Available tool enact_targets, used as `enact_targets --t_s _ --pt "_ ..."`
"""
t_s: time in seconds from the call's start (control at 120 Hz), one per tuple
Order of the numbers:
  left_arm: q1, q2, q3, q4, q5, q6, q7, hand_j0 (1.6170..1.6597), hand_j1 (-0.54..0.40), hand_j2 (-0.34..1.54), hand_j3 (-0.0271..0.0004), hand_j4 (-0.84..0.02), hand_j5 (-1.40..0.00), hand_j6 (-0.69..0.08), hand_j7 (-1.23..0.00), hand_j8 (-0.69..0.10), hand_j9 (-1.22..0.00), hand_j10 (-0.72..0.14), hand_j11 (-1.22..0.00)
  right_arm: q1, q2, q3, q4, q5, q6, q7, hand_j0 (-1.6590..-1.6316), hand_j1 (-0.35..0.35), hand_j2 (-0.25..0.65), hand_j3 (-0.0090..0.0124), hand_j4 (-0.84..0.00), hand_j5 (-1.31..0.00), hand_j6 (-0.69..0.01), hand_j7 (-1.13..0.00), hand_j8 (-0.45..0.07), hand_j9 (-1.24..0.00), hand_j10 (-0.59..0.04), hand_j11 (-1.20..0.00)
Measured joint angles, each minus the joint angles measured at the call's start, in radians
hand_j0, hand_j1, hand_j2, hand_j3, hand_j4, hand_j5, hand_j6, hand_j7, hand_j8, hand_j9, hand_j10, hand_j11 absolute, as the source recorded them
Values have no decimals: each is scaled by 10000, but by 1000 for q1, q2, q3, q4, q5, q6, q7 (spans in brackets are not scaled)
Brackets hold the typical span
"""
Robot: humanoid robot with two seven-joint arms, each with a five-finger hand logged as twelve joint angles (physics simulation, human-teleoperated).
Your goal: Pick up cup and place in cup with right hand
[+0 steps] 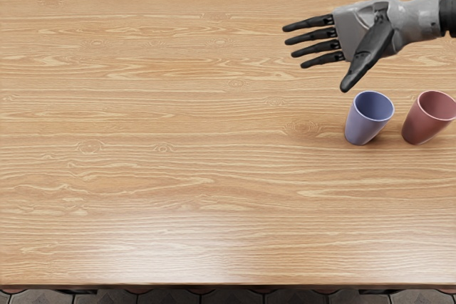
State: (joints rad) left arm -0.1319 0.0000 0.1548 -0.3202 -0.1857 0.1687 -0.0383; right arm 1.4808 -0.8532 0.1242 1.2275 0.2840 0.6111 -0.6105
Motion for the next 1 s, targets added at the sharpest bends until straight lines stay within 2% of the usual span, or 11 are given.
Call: enact_targets --t_s 0.108,0.158,0.25,0.3,0.367,0.442,0.558,0.692,0.833,1.0 --pt "0 0 0 0 0 0 0 16581 3444 7 0 -37 -50 -37 -50 -37 -50 -38 -50 11 -18 -18 34 -13 0 0 -16581 -3284 -46 0 -162 -216 -156 -218 -159 -216 -161 -216" --pt "0 0 0 1 0 0 0 16581 3444 7 0 -37 -50 -37 -50 -37 -50 -38 -50 19 -23 -4 30 -57 0 0 -16581 -3278 -46 0 -168 -223 -164 -225 -166 -223 -168 -223" --pt "0 0 0 0 0 0 0 16581 3444 7 0 -37 -50 -37 -50 -38 -50 -38 -50 47 -27 11 27 -302 0 0 -16581 -3267 -47 0 -184 -238 -182 -240 -183 -238 -183 -238" --pt "0 0 0 0 0 0 0 16581 3444 7 0 -37 -50 -37 -50 -38 -50 -38 -50 57 -29 -8 36 -457 -11 0 -16581 -3261 -47 0 -192 -245 -192 -246 -191 -245 -191 -245" --pt "0 0 0 0 0 0 0 16581 3444 7 0 -37 -50 -38 -50 -38 -50 -38 -50 63 -32 -67 69 -618 -108 0 -16581 -3257 -47 0 -206 -253 -208 -253 -206 -253 -202 -252" --pt "0 0 0 0 0 0 0 16581 3444 7 0 -37 -50 -37 -50 -38 -50 -38 -50 63 -45 -115 115 -713 -211 0 -16581 -3250 -48 0 -223 -264 -229 -262 -224 -262 -217 -262" --pt "0 0 0 0 0 0 0 16581 3444 7 0 -37 -50 -38 -50 -38 -50 -38 -50 62 -112 -184 243 -774 -426 0 -16581 -3243 -46 0 -244 -277 -256 -273 -247 -275 -237 -274" --pt "0 0 0 0 0 0 0 16581 3444 7 0 -38 -50 -38 -50 -38 -50 -38 -50 60 -139 -265 324 -798 -525 0 -16581 -3231 -43 0 -272 -298 -288 -292 -276 -296 -263 -294" --pt "0 0 0 0 0 0 0 16581 3444 7 0 -38 -50 -38 -50 -38 -50 -38 -50 46 -55 -316 346 -811 -651 0 -16581 -3205 -43 0 -300 -331 -319 -324 -306 -328 -291 -326" --pt "0 0 0 0 0 0 0 16581 3444 7 0 -38 -50 -38 -50 -38 -50 -38 -50 44 18 -366 317 -844 -716 0 -16581 -3072 -63 0 -406 -474 -425 -468 -412 -472 -397 -470"
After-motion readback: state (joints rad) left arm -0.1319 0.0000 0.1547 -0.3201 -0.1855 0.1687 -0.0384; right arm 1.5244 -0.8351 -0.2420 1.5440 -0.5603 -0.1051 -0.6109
